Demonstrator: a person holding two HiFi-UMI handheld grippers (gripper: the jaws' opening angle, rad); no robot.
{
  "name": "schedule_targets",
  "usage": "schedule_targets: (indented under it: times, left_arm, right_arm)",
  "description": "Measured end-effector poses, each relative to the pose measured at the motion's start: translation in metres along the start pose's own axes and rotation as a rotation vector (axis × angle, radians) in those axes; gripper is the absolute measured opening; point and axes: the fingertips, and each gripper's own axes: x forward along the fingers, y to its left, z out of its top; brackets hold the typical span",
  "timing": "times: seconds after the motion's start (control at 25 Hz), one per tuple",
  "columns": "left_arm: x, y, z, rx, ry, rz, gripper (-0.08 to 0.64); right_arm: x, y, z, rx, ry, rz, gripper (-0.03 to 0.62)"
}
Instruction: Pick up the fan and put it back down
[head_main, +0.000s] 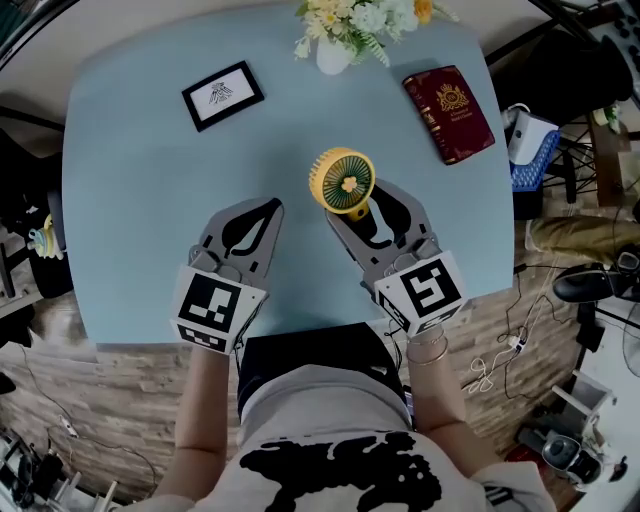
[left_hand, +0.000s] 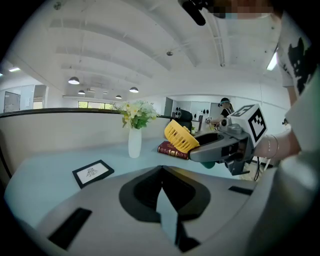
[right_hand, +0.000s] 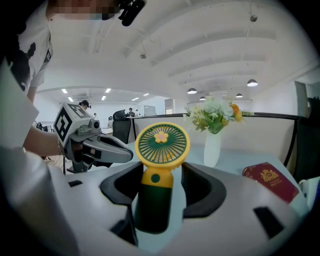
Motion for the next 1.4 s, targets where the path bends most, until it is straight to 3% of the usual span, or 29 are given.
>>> schedule_targets:
  times: [0.6, 1.0, 1.4]
  left_arm:
    - [0.033, -0.007, -0.067, -0.053, 0.104, -0.036, 0.012]
    - [0.056, 0.0, -0.1, -0.044, 0.181, -0.052, 0.012]
    - [0.074, 0.015, -0.114, -0.079, 0.209, -0.045, 0.012]
  right_arm:
    - [0.019, -0.008, -0.079, 0.072, 0.148, -0.019, 0.242]
    - [0.042, -0.025, -0.125, 0.053, 0.26, -0.042, 0.242]
    - [0.061, -0.03, -0.157, 0.054, 0.352, -0.024, 0.242]
